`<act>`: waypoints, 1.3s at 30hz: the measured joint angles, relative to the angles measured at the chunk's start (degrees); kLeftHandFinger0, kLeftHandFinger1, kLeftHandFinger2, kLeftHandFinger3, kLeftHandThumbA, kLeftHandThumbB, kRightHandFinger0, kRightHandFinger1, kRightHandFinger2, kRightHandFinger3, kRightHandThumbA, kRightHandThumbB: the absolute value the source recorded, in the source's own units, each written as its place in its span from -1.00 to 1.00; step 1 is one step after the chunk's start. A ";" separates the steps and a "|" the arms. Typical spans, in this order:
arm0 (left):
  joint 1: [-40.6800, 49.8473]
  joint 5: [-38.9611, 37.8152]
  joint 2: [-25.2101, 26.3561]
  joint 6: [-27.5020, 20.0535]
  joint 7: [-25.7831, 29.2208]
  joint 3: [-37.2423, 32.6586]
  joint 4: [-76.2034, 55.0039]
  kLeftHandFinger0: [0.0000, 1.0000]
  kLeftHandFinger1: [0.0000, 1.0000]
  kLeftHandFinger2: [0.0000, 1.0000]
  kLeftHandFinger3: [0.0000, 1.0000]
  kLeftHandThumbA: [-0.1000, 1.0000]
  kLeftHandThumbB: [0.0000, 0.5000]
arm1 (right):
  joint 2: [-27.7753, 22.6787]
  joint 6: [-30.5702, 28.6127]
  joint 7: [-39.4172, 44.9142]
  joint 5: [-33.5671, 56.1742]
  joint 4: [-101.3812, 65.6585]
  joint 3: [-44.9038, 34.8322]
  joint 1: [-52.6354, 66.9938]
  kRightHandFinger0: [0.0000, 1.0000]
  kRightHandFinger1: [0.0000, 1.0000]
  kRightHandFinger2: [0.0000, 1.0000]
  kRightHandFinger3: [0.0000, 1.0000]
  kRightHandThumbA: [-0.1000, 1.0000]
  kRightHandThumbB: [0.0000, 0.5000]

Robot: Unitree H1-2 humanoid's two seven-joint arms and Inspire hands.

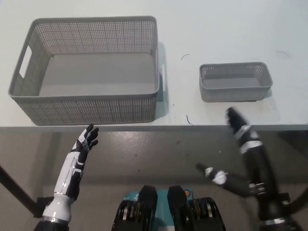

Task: Use the right hand to pick up a small rectangular container and put it into a bigger container on the left side

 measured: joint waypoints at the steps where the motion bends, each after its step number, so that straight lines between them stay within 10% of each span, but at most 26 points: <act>1: 0.00 0.07 0.14 -0.22 -0.14 -0.16 0.00 1.00 1.00 1.00 1.00 1.00 0.40 | -0.97 0.01 -0.13 -0.18 -1.19 -1.52 -0.69 1.00 1.00 1.00 1.00 1.00 -0.61; 9: 0.00 1.19 0.57 -1.67 -0.88 -1.58 0.08 1.00 1.00 1.00 1.00 1.00 0.58 | -12.38 6.59 0.54 -1.04 -5.81 -10.12 -14.53 1.00 1.00 1.00 1.00 1.00 0.47; 20: 0.07 1.33 0.60 -1.63 -1.00 -1.75 0.64 1.00 1.00 1.00 1.00 1.00 0.53 | -30.20 19.14 8.78 -3.46 0.50 -6.03 -36.82 1.00 1.00 1.00 1.00 1.00 0.42; 26: 0.12 1.44 0.59 -1.62 -0.99 -1.77 0.75 1.00 1.00 1.00 1.00 1.00 0.55 | -31.43 22.17 14.74 -5.08 12.43 2.03 -48.88 1.00 1.00 1.00 1.00 1.00 0.69; 31: 0.32 1.74 0.58 -1.58 -0.99 -1.80 0.76 1.00 1.00 1.00 1.00 1.00 0.53 | -30.95 22.53 20.16 -6.85 26.60 10.05 -57.91 1.00 1.00 1.00 1.00 1.00 0.13; 35: 0.47 2.04 0.58 -1.57 -0.99 -1.82 0.77 1.00 1.00 1.00 1.00 1.00 0.59 | -29.11 22.41 24.62 -8.36 40.00 16.81 -64.22 1.00 1.00 1.00 1.00 1.00 0.36; 39: 0.52 2.22 0.58 -1.56 -0.99 -1.85 0.77 1.00 1.00 1.00 1.00 1.00 0.54 | -26.40 22.27 28.55 -10.11 51.29 23.26 -68.87 1.00 1.00 1.00 1.00 1.00 0.00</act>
